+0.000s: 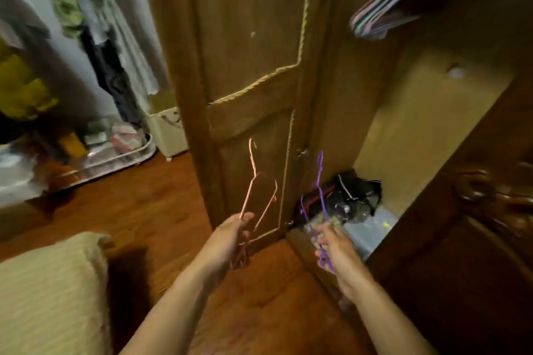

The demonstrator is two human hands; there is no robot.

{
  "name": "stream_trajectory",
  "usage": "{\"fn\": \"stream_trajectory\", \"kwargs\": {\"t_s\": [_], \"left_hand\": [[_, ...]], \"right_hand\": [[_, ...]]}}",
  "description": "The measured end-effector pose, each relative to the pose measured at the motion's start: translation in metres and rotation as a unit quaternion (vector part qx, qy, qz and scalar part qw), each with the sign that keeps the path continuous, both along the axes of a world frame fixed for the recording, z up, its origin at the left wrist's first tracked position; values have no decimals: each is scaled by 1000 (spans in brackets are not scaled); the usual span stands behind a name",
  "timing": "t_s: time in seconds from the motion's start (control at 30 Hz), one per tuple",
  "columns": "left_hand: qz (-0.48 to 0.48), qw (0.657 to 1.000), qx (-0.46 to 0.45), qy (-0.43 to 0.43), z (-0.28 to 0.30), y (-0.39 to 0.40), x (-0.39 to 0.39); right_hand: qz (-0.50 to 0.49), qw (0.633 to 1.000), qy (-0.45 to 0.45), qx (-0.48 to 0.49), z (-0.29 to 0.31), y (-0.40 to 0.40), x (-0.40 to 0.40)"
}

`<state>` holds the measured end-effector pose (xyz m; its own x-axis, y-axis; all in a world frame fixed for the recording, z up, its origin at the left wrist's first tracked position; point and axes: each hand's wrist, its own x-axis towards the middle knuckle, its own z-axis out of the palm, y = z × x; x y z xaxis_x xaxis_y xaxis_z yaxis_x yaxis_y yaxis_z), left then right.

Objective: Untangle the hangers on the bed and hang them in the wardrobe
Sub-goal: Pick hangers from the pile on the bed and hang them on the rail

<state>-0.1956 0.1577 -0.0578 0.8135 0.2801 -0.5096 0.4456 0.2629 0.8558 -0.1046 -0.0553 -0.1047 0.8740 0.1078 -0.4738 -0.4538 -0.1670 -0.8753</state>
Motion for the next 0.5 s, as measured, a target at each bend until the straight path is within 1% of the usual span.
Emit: {"fn": "stream_trajectory", "kwargs": {"t_s": [0.07,0.13,0.2,0.27,0.33,0.4,0.5], "left_hand": [[-43,999,-8,-20,22,-32,53],[-82,995,-24,-43,50,-53,91],[-133,988,-18,-77,79,-66,126],[-162,981,-18,-107,102,-70,168],[-176,977,-3,-120,119,-69,206],[-210,966,5,-149,133,-68,257],[-241,948,30,-207,148,-72,304]], "right_hand": [[-36,999,-38,5,25,-29,36],[-63,995,-80,14,50,-48,66],[-93,988,-118,20,76,-65,95],[-113,980,-159,33,103,-76,121],[-124,973,-188,43,126,-80,141],[-165,961,-216,47,144,-78,174],[-227,941,-247,49,159,-73,214]]}}
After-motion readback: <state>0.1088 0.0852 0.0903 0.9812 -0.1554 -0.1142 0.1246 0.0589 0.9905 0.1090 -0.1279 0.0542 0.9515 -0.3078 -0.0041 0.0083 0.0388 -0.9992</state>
